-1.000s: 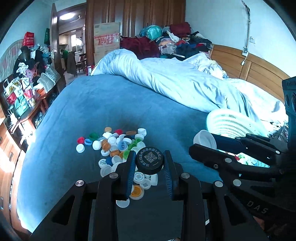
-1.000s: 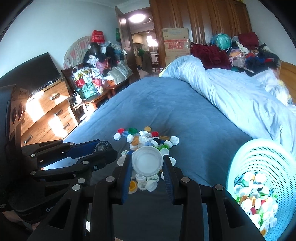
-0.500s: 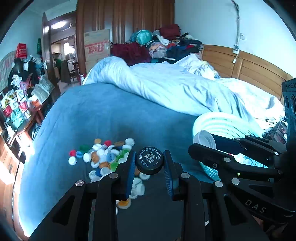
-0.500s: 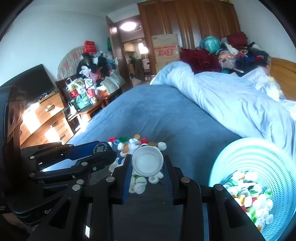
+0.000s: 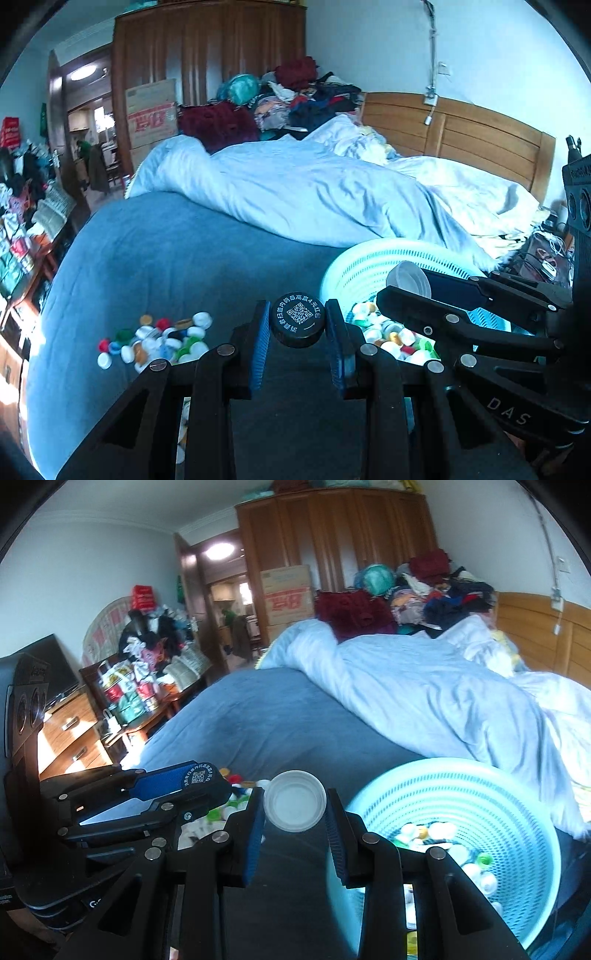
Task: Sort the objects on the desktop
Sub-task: 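Carry both caps over the blue basket and open both tools to drop them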
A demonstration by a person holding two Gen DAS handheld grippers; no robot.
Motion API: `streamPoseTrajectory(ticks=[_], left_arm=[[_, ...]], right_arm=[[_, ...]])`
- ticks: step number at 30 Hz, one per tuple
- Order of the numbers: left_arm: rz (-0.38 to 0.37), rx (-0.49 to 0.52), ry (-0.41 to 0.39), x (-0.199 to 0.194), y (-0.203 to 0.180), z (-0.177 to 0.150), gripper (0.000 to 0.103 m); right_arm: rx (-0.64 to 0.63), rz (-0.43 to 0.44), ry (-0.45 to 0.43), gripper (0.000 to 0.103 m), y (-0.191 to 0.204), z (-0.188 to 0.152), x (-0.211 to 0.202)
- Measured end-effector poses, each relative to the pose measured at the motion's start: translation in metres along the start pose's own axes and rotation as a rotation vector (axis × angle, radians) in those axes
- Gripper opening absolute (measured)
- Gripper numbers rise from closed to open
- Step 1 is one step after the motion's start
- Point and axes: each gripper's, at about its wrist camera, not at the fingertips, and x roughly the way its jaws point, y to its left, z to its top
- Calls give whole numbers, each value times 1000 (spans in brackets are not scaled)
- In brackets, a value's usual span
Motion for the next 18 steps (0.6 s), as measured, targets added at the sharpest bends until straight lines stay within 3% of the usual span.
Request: streamPoseTrajectory(ticks=[18], left_arm=[[-146,88,30,40,-78,39,24]], right_arm=[[121,-132,-2,36,-90,-1,-28]])
